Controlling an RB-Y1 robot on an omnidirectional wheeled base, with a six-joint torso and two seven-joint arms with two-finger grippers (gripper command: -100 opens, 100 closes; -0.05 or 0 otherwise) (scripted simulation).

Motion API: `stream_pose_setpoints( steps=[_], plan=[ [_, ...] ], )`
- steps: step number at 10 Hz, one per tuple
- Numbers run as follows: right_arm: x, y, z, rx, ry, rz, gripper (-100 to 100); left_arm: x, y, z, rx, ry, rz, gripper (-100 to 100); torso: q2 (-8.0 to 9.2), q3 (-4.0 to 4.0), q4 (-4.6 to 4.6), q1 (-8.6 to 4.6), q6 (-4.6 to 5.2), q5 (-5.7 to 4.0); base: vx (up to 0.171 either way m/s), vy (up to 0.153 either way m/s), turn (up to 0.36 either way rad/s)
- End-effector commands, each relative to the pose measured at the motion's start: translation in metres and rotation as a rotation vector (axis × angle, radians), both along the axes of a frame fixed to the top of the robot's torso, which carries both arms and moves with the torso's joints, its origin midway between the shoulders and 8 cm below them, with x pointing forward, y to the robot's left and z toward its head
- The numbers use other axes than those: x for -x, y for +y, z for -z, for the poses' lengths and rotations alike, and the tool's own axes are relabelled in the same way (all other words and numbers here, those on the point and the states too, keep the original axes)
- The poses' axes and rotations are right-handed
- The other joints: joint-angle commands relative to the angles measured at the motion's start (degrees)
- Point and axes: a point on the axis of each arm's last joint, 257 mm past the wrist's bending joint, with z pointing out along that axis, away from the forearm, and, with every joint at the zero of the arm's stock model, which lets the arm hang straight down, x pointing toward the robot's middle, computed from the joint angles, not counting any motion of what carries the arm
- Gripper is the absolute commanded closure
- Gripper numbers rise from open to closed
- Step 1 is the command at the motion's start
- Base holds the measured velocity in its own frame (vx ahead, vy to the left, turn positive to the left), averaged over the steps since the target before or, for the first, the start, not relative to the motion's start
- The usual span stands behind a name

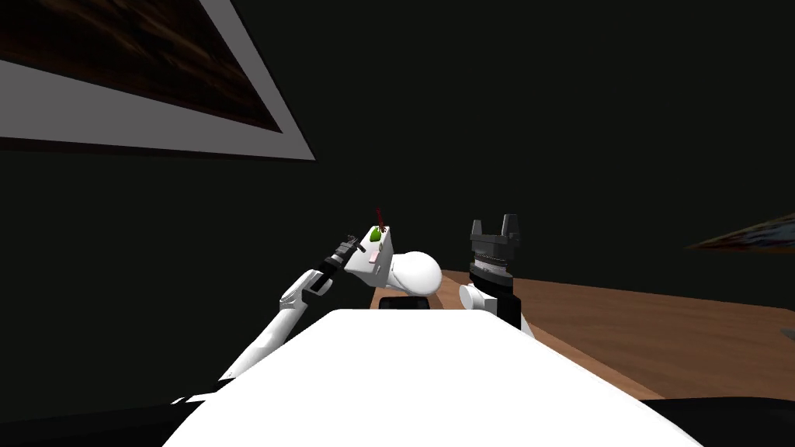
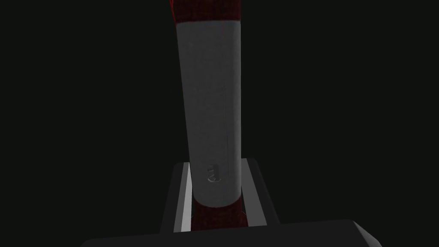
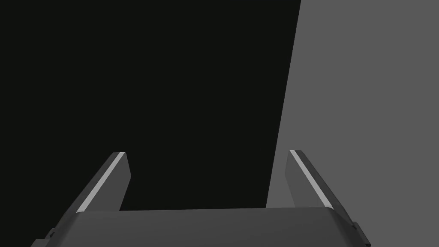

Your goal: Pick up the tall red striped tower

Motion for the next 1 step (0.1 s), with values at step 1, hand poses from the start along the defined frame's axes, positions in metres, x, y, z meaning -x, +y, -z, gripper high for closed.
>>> stream_pose_setpoints(
  steps=[1],
  plan=[
    [0.0000,0.0000,0.0000,0.000,0.000,0.000,0,0.0000,0.0000,0.0000,0.000,0.000,0.000,0,0.00,0.00,0.00,0.00,0.00,0.00,0.000,0.000,0.000]
  ],
)
